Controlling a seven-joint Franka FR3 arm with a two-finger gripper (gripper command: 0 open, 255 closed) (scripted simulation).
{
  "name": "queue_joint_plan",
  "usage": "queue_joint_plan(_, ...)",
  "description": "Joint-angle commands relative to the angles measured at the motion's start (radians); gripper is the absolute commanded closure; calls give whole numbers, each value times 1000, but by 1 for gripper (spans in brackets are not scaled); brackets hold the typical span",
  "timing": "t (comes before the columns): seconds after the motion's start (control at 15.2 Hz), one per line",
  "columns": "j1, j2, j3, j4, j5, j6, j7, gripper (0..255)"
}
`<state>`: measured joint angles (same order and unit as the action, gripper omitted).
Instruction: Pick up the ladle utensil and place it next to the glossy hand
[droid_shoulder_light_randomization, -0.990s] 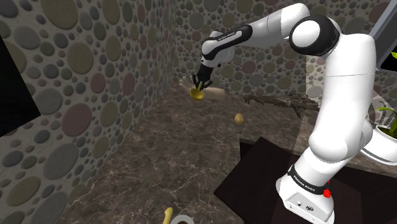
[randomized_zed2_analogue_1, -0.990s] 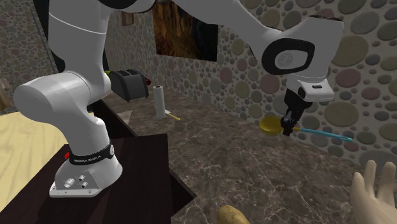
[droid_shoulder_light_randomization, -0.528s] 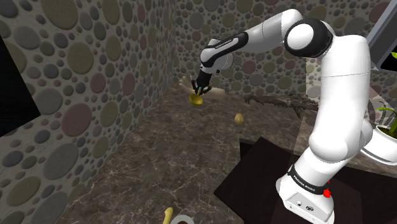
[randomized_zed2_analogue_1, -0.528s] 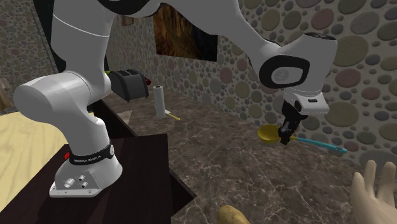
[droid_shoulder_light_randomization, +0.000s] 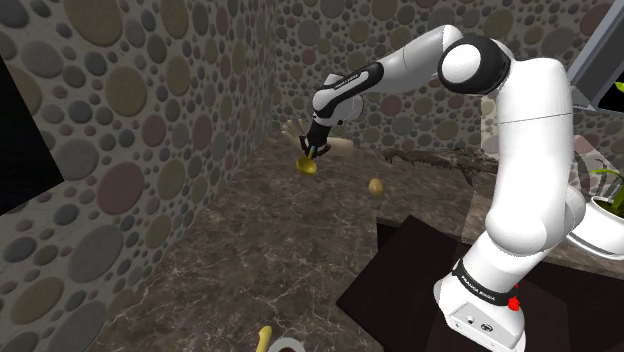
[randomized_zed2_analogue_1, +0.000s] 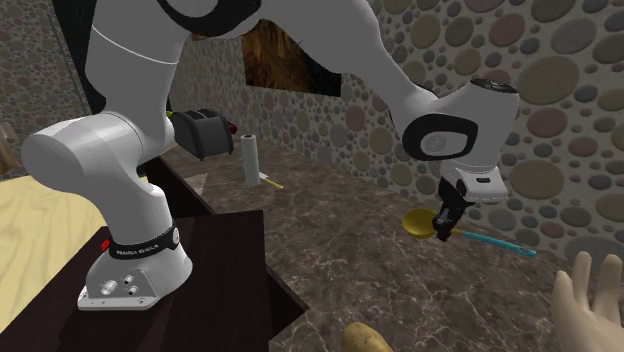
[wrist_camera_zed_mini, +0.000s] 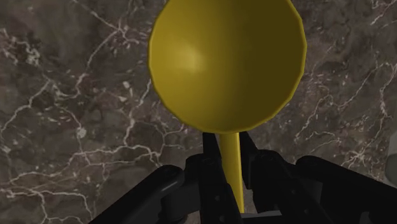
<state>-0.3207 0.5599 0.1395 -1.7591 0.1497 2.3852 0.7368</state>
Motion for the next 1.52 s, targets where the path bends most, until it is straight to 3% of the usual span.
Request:
queue_joint_plan(0.0,-1,18,0,-2,1,20,-5,255)
queue_joint_plan(0.92,4,161,-2,14,1,145,-27,255)
queue_joint_plan(1.45,4,160,-2,14,2,145,-27,255)
